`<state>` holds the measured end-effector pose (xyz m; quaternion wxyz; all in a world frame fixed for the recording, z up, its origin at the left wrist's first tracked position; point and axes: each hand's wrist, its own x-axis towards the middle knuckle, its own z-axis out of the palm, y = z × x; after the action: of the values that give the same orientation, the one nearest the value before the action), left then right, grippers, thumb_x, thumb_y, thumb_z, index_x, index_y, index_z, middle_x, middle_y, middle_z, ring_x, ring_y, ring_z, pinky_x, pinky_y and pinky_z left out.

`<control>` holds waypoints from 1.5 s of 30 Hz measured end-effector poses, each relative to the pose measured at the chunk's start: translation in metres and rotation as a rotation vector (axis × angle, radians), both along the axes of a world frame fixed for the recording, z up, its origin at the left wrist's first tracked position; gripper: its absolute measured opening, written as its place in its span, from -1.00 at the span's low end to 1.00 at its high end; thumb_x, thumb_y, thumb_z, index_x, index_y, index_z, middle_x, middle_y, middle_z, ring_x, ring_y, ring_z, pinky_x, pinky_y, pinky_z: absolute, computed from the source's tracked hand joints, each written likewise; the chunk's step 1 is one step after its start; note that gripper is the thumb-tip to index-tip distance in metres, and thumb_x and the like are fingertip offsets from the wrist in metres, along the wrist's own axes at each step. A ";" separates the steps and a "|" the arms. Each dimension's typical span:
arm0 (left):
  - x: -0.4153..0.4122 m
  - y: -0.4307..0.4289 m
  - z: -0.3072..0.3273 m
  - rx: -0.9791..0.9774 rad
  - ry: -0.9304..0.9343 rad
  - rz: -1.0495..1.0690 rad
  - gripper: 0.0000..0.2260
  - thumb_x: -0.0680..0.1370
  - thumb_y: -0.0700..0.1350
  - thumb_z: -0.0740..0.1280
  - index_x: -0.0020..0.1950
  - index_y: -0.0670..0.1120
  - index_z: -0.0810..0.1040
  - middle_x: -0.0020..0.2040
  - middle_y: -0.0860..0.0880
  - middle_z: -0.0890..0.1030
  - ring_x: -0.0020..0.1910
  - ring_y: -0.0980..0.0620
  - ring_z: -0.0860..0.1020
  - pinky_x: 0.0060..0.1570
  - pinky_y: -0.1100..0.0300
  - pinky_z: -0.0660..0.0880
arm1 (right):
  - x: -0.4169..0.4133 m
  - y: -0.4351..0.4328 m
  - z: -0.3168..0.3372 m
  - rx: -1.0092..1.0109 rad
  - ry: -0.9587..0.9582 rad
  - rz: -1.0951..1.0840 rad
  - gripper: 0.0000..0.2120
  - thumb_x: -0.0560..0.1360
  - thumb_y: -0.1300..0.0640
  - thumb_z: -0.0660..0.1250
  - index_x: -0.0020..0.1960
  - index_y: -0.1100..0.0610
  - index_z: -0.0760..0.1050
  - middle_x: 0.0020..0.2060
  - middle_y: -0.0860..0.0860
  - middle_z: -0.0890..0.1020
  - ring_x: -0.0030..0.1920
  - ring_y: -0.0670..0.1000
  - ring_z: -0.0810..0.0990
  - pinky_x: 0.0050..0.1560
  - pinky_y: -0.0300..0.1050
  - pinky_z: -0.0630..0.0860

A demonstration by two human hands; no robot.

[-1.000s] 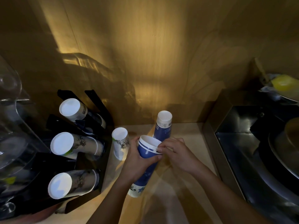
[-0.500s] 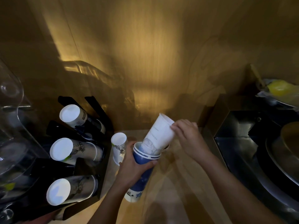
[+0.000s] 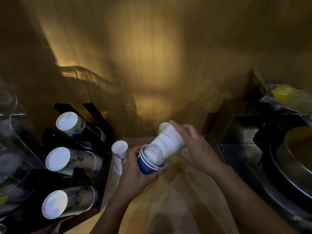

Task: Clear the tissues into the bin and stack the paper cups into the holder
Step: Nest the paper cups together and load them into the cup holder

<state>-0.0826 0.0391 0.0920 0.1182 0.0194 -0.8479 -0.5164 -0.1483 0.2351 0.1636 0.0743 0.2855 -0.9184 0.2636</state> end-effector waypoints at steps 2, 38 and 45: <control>-0.001 0.004 0.003 -0.055 0.014 -0.025 -0.29 0.14 0.14 0.55 0.13 0.36 0.21 0.12 0.25 0.45 0.11 0.32 0.45 0.00 0.48 0.41 | 0.001 -0.002 -0.002 0.275 0.211 -0.011 -0.16 0.31 0.21 0.43 0.41 -0.22 0.06 0.42 0.15 0.22 0.34 0.16 0.25 0.24 0.14 0.21; 0.091 -0.056 -0.011 0.299 -0.201 0.405 -0.28 0.13 0.22 0.53 0.17 0.34 0.23 0.19 0.29 0.43 0.19 0.23 0.44 0.11 0.27 0.43 | -0.035 -0.174 -0.071 -0.526 -0.465 0.011 0.01 0.14 0.05 0.60 0.30 -0.30 -0.03 0.29 -0.02 0.34 0.31 0.10 0.31 0.22 0.05 0.35; 0.085 -0.057 -0.010 0.268 -0.189 0.384 -0.27 0.10 0.25 0.52 0.18 0.34 0.24 0.17 0.31 0.43 0.17 0.32 0.43 -0.07 0.50 0.46 | -0.030 -0.157 -0.103 -0.328 -0.512 0.006 -0.34 0.33 -0.01 0.47 0.33 -0.05 0.23 0.32 0.04 0.38 0.33 0.10 0.33 0.31 0.18 0.28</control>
<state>0.0020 -0.0180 0.0824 0.1306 0.2439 -0.7599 -0.5883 -0.1786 0.0786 0.0605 -0.1152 0.1966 -0.8515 0.4722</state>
